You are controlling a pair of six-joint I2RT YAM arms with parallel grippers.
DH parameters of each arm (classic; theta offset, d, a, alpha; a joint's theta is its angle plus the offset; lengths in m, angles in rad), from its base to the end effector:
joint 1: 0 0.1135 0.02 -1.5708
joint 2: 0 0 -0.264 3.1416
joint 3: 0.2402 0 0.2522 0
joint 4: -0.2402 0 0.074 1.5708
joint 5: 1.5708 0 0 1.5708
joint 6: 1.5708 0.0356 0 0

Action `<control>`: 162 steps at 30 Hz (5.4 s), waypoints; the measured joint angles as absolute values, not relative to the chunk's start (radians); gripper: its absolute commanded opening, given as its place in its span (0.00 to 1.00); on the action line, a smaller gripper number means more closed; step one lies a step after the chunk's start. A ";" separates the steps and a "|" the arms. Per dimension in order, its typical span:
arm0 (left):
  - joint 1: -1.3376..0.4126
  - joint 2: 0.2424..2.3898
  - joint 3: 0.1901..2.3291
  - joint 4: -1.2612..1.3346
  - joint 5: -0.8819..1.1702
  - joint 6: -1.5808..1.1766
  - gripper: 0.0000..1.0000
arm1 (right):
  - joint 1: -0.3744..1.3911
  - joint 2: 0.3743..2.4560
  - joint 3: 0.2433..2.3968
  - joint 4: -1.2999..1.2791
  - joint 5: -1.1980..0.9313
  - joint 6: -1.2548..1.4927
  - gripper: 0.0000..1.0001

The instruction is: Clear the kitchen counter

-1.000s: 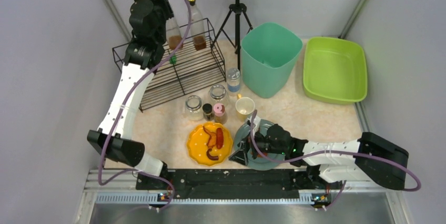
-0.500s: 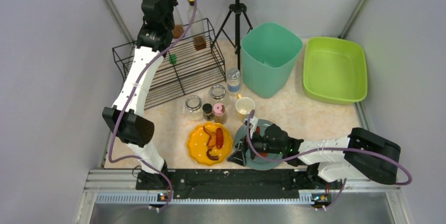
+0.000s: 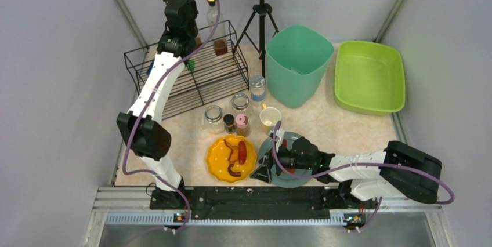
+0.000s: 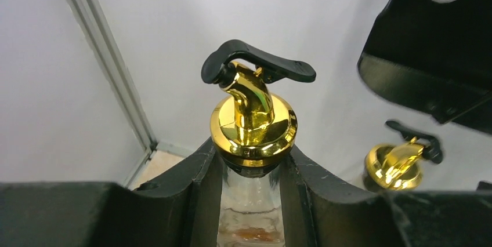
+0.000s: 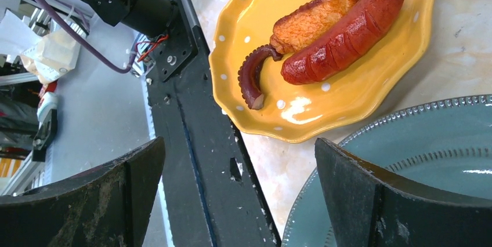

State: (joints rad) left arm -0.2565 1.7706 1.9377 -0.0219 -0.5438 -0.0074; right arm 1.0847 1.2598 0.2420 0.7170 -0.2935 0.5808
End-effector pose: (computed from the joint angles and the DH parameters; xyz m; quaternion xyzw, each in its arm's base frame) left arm 0.3987 -0.0855 0.4873 -0.1233 0.6503 0.0782 0.7455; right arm 0.0947 0.2012 0.1559 -0.2825 0.7497 0.5133 0.3077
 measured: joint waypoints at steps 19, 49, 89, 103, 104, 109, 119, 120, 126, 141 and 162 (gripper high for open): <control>-0.273 1.773 1.766 0.008 -0.597 -0.087 0.00 | 1.085 1.241 0.222 0.724 -0.294 0.588 0.99; -0.317 1.692 1.646 0.178 -0.596 -0.057 0.71 | 1.085 1.185 0.223 0.678 -0.288 0.585 0.99; -0.366 0.987 1.122 -0.437 -0.021 -0.392 0.99 | 1.021 0.936 0.726 -0.233 0.247 0.414 0.99; -0.368 0.971 0.987 -0.568 -0.058 -0.448 0.99 | 0.950 1.089 0.794 -0.216 0.194 0.394 0.99; -0.368 0.987 0.983 -0.572 -0.065 -0.455 0.99 | 0.950 1.092 0.794 -0.212 0.187 0.394 0.99; -0.373 1.113 0.972 -0.583 -0.081 -0.488 0.99 | 0.950 1.095 0.794 -0.205 0.171 0.392 0.99; -0.393 1.320 0.973 -0.587 -0.126 -0.516 0.99 | 0.950 1.017 0.737 -0.201 0.155 0.394 0.99; -0.395 1.331 0.974 -0.588 -0.130 -0.517 0.99 | 0.950 1.008 0.726 -0.200 0.155 0.394 0.99; -0.405 1.358 0.998 -0.603 -0.140 -0.517 0.94 | 0.950 0.982 0.677 -0.194 0.155 0.400 0.99; -0.420 1.422 1.048 -0.629 -0.158 -0.493 0.82 | 0.950 0.949 0.615 -0.151 0.147 0.426 0.99; -0.446 1.431 1.066 -0.685 -0.223 -0.471 0.18 | 0.950 0.949 0.596 -0.112 0.114 0.448 0.99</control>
